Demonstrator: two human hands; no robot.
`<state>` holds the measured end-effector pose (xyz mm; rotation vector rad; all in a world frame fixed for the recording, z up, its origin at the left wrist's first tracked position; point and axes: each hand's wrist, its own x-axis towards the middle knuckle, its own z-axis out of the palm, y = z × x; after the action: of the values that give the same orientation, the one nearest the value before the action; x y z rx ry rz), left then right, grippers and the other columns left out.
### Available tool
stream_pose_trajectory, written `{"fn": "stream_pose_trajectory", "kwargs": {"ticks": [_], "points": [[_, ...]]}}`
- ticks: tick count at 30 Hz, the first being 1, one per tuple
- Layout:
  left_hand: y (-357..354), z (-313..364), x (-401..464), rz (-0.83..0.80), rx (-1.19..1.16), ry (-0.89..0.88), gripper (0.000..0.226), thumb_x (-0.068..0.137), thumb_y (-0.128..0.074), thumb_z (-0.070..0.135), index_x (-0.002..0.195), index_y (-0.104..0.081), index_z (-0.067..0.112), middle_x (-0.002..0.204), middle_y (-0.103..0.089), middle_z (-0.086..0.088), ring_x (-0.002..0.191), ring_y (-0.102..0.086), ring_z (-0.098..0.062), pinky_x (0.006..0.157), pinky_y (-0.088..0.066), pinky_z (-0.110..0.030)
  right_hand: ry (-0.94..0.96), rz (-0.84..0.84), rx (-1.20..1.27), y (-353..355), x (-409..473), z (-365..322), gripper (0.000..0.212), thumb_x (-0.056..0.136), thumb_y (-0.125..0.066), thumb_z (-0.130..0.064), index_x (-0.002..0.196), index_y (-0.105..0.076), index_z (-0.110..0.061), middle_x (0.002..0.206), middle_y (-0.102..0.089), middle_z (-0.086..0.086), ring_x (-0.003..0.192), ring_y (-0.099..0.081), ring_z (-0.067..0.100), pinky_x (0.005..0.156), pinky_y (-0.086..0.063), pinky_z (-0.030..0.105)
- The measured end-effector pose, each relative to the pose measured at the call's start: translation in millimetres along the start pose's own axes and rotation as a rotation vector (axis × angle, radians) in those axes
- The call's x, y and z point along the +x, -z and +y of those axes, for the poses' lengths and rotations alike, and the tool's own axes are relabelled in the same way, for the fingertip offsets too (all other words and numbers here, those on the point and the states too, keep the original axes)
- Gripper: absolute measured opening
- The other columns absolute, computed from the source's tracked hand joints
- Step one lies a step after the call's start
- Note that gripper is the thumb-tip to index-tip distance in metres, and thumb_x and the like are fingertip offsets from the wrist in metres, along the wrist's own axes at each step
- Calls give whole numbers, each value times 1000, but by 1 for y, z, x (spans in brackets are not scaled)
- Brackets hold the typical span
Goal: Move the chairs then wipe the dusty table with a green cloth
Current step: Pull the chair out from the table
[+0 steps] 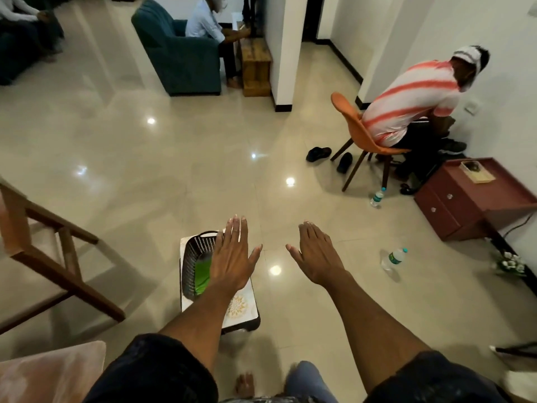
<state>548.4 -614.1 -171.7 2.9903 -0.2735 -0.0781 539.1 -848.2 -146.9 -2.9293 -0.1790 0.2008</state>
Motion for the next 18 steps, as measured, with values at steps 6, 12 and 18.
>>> {"fn": "stream_pose_trajectory", "kwargs": {"ticks": [6, 12, 18], "points": [[-5, 22, 38, -26, -10, 1, 80, 108, -5, 64, 167, 19, 14, 176, 20, -7, 164, 16, -21, 127, 14, -38, -7, -30, 7, 3, 25, 40, 71, 111, -30, -55, 160, -27, -3, 171, -25, 17, 162, -19, 30, 128, -22, 42], [-2, 56, 97, 52, -30, 74, 92, 95, 7, 68, 170, 6, 15, 178, 9, -7, 166, 7, -21, 131, 6, -40, 50, -8, -16, 27, 83, 93, 72, 111, -30, -55, 160, -27, -3, 169, -29, 17, 160, -22, 31, 128, -23, 42], [0, 88, 132, 74, -46, 153, 92, 95, 5, 68, 170, 7, 14, 178, 9, -7, 165, 9, -20, 131, 6, -40, 131, -11, -68, 59, 131, 138, 73, 108, -27, -57, 158, -30, -3, 169, -29, 17, 159, -24, 31, 128, -26, 42]]}}
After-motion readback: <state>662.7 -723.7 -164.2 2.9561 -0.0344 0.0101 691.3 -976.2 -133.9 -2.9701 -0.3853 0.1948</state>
